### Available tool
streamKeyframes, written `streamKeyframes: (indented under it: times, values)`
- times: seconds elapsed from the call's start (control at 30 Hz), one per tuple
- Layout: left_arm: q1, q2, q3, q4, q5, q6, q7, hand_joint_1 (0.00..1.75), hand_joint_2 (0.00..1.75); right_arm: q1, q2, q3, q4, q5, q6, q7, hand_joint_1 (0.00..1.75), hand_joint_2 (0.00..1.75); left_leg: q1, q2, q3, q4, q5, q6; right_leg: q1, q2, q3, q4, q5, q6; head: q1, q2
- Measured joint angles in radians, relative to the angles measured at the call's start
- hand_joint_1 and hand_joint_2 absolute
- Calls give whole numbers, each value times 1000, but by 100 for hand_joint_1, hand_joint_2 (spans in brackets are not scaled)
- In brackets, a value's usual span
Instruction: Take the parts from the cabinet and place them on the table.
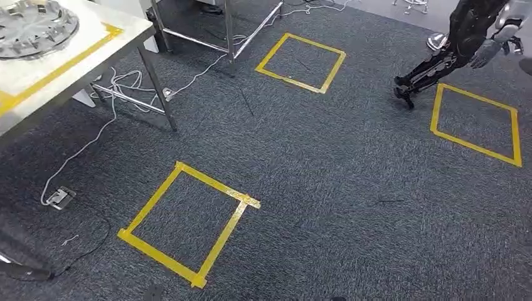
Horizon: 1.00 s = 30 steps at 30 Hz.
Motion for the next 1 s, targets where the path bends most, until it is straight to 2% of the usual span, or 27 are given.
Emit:
streamKeyframes:
  times: [0.07,0.1,0.13,0.17,0.23,0.27,0.3,0.33,0.37,0.4,0.43,0.47,0.53,0.57,0.6,0.63,0.67,0.7,0.73,0.77,0.8,0.83,0.87,0.9,0.93,0.97,1.0]
  values:
    - [0,-3,0,0,0,-1,0,0,0,6,-2,3,1,0,0,0,0,0,0,17,15,-16,0,-11,1,18,6,-15,2,-10,2,0]
    - [-1,-2,0,-1,0,0,0,0,0,10,-3,5,1,-1,0,0,0,0,3,-34,18,-10,-11,-16,-11,23,23,-37,13,-14,2,0]
    - [0,-2,0,-1,0,0,-1,0,0,9,-2,5,0,0,0,0,0,0,3,-103,7,16,-27,-15,-12,30,31,-48,15,-19,-3,0]
    - [1,-2,0,-1,0,0,-1,0,0,3,-4,5,0,0,0,0,0,0,1,-124,-26,79,-60,-14,-13,40,33,-51,17,-21,-7,0]
    - [6,1,0,0,0,0,0,0,0,-4,-2,5,0,0,0,0,0,0,0,-123,-119,237,-120,-17,-10,69,34,-49,13,-27,-21,0]
    - [8,1,0,0,0,0,0,0,0,-3,-2,5,0,0,0,0,0,0,-1,-119,-147,274,-120,-17,-10,81,35,-47,10,-27,-22,0]
    - [9,1,0,0,0,0,0,0,0,0,-2,6,0,0,0,0,0,0,-1,-115,-158,267,-92,-18,-11,96,37,-44,7,-26,-23,0]
    - [8,1,0,0,0,0,0,0,0,2,-2,6,0,0,0,0,0,0,0,-115,-145,218,-43,-19,-12,110,41,-40,2,-23,-25,0]
    - [8,1,0,0,0,0,0,0,0,3,-2,7,0,0,0,0,0,0,2,-124,-114,139,18,-19,-15,125,46,-33,-5,-19,-26,0]
    - [8,2,0,0,0,0,0,0,0,2,-2,7,0,0,0,0,0,0,6,-161,-82,58,69,-20,-18,138,48,-24,-14,-14,-29,0]
    - [8,2,0,0,0,-1,0,0,0,2,-1,8,0,0,0,0,0,0,11,-228,-72,42,52,-18,-19,148,44,-16,-23,-6,-31,0]
    - [10,2,0,0,0,0,0,0,0,-3,-2,8,0,0,0,0,0,0,14,-228,-58,10,43,-14,-21,163,36,-1,-28,1,-32,0]
    - [10,2,0,1,0,-1,2,0,0,-2,-2,9,0,-1,0,0,0,0,4,-204,-55,18,39,-3,-29,189,31,-9,-23,13,-28,0]
    - [10,3,0,0,0,0,2,0,0,0,-1,10,0,0,0,0,0,0,5,-190,-53,15,40,1,-30,204,29,-10,-21,17,-27,0]
    - [9,2,0,0,0,0,2,0,0,1,-4,10,1,0,0,0,0,0,13,-169,-46,5,41,9,-30,206,26,-6,-29,20,-27,0]
    - [7,3,0,-1,0,0,0,0,0,2,0,11,-1,0,1,0,0,0,10,-153,-37,1,39,14,-23,141,16,22,-43,25,-20,0]
    - [8,3,0,-1,0,0,0,0,0,-1,0,11,-1,-1,1,0,0,0,8,-133,-31,0,35,21,-24,102,-14,81,-72,32,-7,0]
    - [10,3,0,0,0,0,-1,0,0,-7,0,11,-2,-1,1,0,0,0,5,-112,-27,0,30,23,-26,81,-57,157,-105,36,-4,0]
    - [12,3,0,0,0,0,-1,0,0,-9,1,11,-3,-1,1,0,0,0,2,-90,-23,0,25,24,-28,71,-102,236,-132,40,-3,0]
    - [12,5,0,0,0,0,-1,0,0,-8,1,11,-4,-2,1,0,0,0,1,-71,-20,0,20,25,-31,66,-134,290,-142,42,-3,0]
    - [10,5,0,0,0,0,-1,0,0,-3,1,11,-4,-2,1,0,0,0,-1,-57,-14,0,15,24,-32,64,-138,293,-125,41,-2,0]
    - [8,6,0,0,0,0,0,0,0,2,1,11,-4,-3,1,-1,0,0,-2,-46,-8,0,10,23,-31,63,-121,252,-87,37,-2,0]
    - [6,6,0,0,0,0,0,0,0,5,1,11,-3,-7,0,-1,0,0,-2,-36,-1,0,6,21,-29,59,-88,180,-40,31,0,0]
    - [3,6,0,0,0,-2,4,0,0,6,1,11,-3,-9,-1,-1,0,0,-2,-26,6,-1,0,19,-24,46,-45,91,7,22,0,0]
    - [2,6,0,0,0,-3,9,0,0,6,0,11,-3,-10,-3,0,0,0,-1,-19,9,-4,-4,16,-13,5,-12,22,18,12,1,0]
    - [2,6,0,0,0,-6,13,0,0,2,1,11,-4,-10,-5,0,0,0,-6,-9,13,-6,-7,10,-1,-7,-1,8,6,4,2,0]
    - [2,7,0,0,0,-12,17,0,0,-1,1,11,-4,-9,-7,2,0,0,-5,-3,13,-9,-7,6,0,-5,2,-1,0,-4,5,0]
